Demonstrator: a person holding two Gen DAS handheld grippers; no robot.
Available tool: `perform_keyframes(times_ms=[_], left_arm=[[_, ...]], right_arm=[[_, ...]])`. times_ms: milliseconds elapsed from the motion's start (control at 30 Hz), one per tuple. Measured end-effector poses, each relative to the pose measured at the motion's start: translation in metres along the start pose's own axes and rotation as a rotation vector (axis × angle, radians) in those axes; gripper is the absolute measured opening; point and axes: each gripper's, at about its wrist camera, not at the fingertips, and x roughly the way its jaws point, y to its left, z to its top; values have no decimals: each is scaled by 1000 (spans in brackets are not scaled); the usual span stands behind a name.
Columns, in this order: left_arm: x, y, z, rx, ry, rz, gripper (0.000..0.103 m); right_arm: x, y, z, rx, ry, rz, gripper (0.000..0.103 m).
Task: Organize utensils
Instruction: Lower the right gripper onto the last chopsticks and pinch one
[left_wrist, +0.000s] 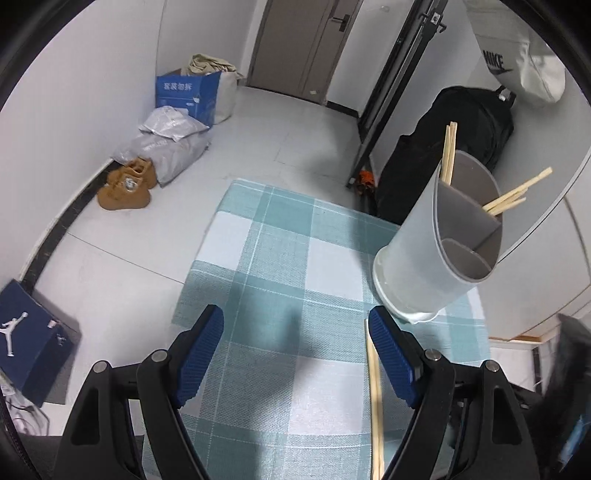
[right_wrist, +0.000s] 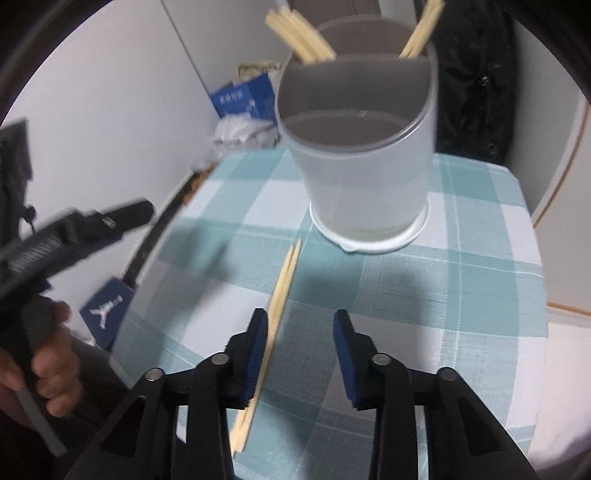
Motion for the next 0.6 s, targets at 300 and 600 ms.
perform_keyframes(times_ms=[300, 600], left_arm=[[-1, 16, 9, -18, -6, 36, 77], [2, 31, 16, -68, -6, 71, 77]], right_arm=[[45, 9, 17, -21, 103, -41, 26], [60, 21, 27, -107, 150, -133, 21]])
